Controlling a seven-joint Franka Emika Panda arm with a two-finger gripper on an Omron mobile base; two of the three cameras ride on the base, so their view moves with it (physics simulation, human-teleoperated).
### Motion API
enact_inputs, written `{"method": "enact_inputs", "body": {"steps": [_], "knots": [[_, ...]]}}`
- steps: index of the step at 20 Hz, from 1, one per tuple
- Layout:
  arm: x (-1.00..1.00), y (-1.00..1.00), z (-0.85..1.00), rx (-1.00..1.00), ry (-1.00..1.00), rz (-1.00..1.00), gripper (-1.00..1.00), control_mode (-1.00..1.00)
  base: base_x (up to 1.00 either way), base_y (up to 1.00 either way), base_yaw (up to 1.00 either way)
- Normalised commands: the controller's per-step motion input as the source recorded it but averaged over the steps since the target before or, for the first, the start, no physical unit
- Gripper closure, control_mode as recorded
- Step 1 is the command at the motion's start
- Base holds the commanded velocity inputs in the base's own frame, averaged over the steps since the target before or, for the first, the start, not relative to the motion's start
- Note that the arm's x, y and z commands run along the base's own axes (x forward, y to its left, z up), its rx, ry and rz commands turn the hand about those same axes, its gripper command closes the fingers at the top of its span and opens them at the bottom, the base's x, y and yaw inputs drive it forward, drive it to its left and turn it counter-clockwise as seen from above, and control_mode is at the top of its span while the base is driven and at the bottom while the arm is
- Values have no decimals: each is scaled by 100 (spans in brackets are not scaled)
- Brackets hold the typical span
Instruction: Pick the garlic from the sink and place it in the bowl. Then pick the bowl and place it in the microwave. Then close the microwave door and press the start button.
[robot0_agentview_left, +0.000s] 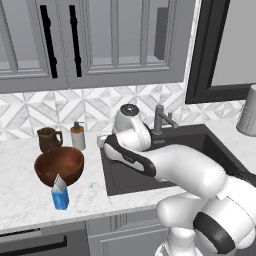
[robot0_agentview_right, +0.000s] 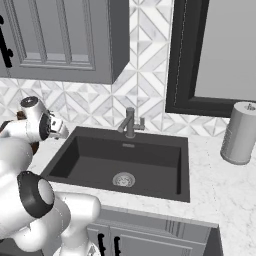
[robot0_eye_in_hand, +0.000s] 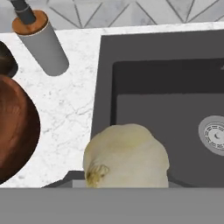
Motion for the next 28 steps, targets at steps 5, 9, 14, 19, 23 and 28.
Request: {"method": "enact_inputs", "body": {"steps": [5, 9, 14, 19, 23, 28], "knots": [[0, 76, 0, 0, 2, 11, 100, -100, 0, 0, 0], [0, 77, 0, 0, 7, 9, 100, -100, 0, 0, 0], [0, 71, 0, 0, 7, 6, 100, -100, 0, 0, 0], [0, 54, -3, -1, 6, 1, 100, -100, 0, 0, 0], [0, 31, -45, -10, 7, 0, 100, -100, 0, 0, 0], [0, 18, -43, -8, 6, 0, 100, -100, 0, 0, 0]]}}
